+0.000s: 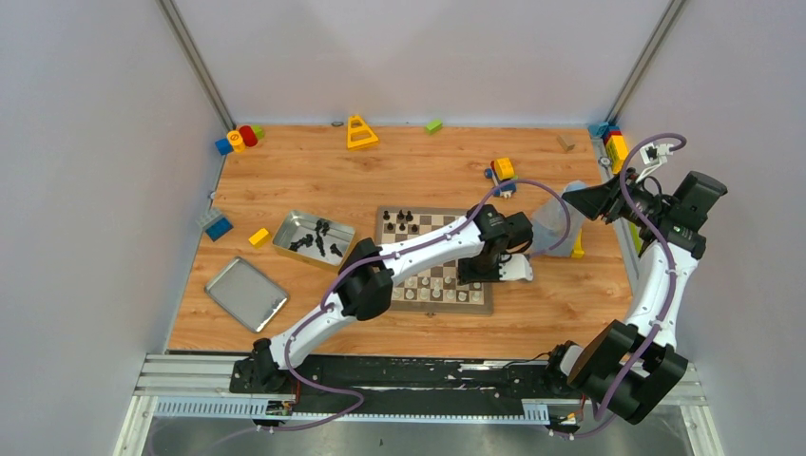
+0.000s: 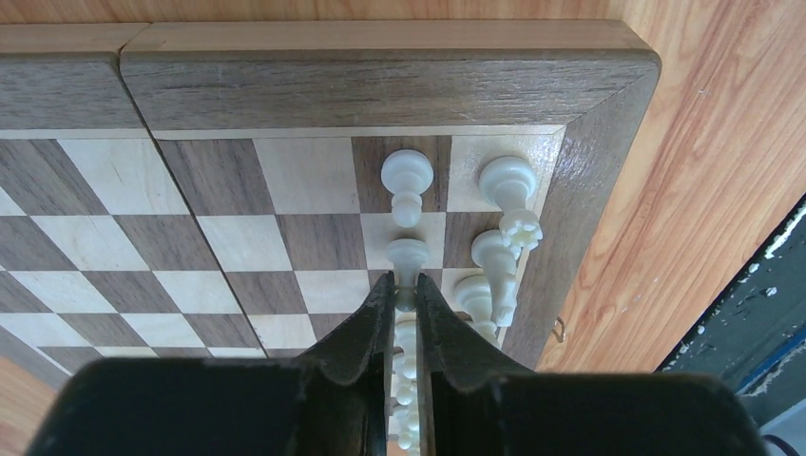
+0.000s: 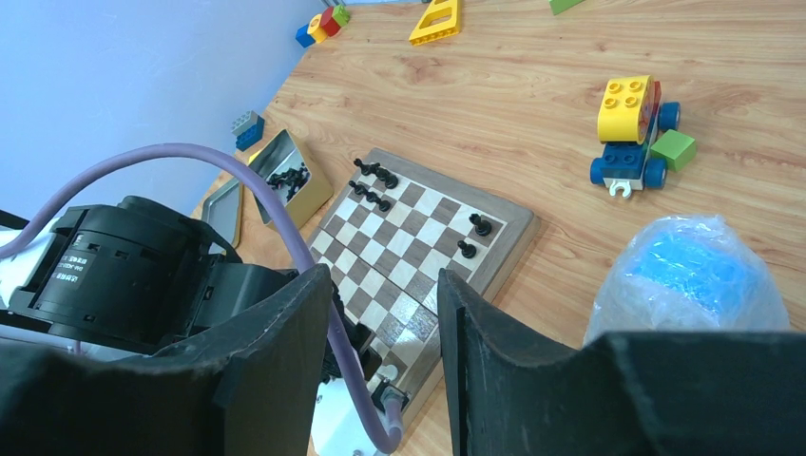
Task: Set up the chess pieces on the board
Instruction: Place the chess piece on the chessboard.
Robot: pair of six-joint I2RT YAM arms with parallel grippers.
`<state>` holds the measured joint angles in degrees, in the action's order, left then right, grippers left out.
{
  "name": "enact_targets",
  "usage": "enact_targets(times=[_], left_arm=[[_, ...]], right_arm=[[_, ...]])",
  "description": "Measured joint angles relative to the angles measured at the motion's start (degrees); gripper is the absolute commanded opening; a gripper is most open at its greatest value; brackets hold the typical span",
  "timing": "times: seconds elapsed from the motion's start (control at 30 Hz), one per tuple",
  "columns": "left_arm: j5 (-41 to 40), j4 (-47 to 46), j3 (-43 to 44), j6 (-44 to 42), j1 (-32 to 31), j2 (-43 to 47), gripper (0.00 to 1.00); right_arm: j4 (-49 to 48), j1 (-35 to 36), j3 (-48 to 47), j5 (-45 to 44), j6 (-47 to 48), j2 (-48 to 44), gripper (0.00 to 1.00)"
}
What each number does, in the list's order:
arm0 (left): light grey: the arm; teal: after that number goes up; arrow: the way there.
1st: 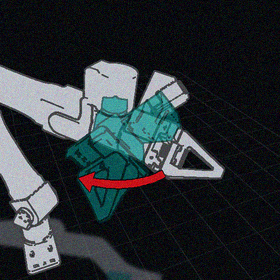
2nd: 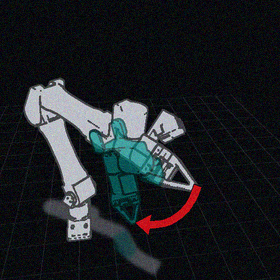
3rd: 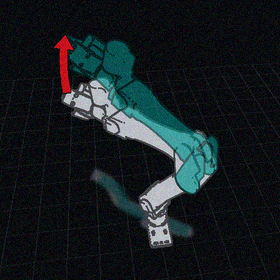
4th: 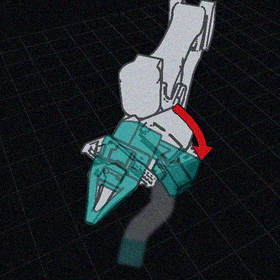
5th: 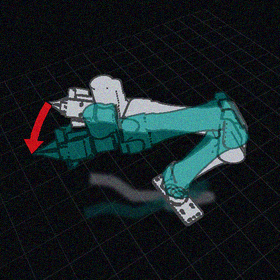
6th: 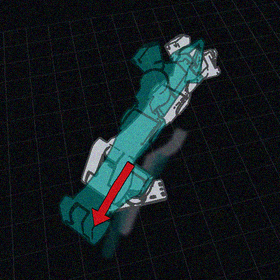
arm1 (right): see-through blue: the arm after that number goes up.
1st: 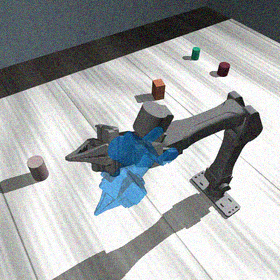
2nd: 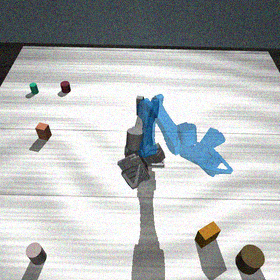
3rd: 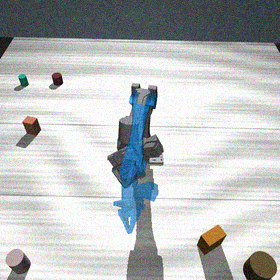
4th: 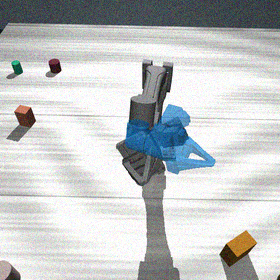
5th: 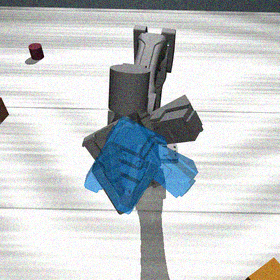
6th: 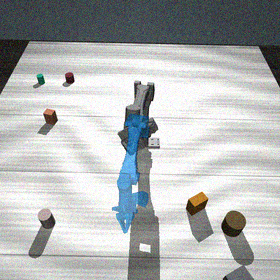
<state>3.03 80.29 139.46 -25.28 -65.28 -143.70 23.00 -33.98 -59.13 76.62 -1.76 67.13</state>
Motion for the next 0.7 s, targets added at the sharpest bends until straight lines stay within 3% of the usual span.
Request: enact_targets(times=[0.4, 0.7], left_arm=[[-0.55, -0.39, 0.0, -0.63, -0.39, -0.02, 0.3], [-0.52, -0.7, 0.0, -0.66, -0.39, -0.02, 0.27]], right_arm=[[0.0, -0.09, 0.07, 0.44, 0.0, 0.0, 0.46], [-0.02, -0.22, 0.22, 0.48, 0.0, 0.0, 0.46]])
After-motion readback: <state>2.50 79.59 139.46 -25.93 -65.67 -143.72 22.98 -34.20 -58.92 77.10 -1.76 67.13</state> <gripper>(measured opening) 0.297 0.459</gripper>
